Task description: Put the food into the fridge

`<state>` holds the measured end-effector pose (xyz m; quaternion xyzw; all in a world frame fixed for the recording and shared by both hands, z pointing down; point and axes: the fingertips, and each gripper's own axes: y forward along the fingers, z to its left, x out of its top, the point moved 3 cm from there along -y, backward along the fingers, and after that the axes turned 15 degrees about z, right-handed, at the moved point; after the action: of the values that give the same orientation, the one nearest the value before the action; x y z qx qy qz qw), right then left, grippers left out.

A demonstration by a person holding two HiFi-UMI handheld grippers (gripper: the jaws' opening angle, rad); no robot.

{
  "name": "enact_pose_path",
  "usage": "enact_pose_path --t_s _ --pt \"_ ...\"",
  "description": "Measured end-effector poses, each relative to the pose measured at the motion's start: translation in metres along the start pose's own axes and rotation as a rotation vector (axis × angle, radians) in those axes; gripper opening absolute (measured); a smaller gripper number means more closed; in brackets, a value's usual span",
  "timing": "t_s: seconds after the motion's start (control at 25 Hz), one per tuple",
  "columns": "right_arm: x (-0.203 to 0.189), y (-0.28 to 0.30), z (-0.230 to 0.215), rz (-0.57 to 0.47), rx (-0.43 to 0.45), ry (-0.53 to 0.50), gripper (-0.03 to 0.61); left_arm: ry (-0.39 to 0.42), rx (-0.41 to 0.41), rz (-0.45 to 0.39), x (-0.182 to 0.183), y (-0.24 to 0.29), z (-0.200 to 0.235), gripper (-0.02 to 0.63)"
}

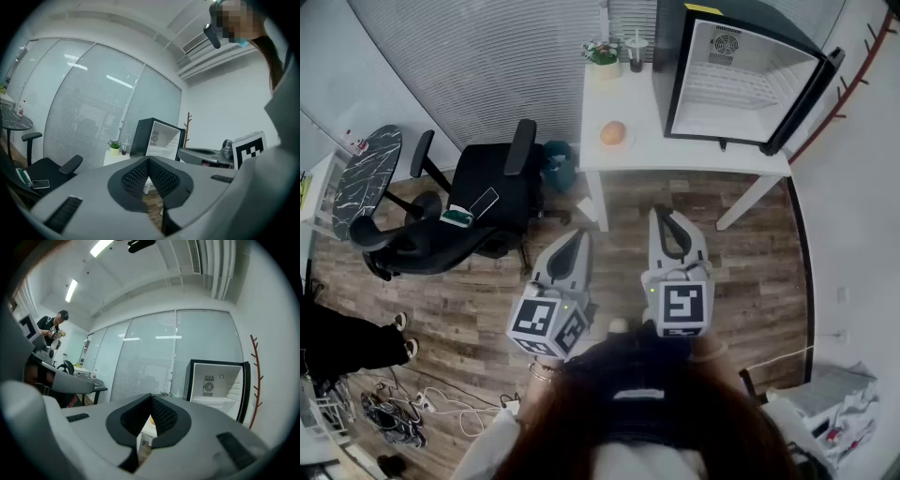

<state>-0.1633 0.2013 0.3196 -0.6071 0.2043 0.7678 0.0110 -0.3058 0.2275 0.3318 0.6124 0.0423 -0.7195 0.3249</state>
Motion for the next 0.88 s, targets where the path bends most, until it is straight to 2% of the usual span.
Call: enact_pose_path --t_s 0.28,0.88 --pt "-0.002 -0.003 0.011 0.004 -0.016 0.029 -0.003 -0.014 -0.028 0.017 -0.006 -0.002 0.010 0.000" --pt "-0.011 0.026 0.002 0.026 0.013 0.063 -0.003 -0.019 -0.016 0.033 -0.007 0.024 0.029 0.000"
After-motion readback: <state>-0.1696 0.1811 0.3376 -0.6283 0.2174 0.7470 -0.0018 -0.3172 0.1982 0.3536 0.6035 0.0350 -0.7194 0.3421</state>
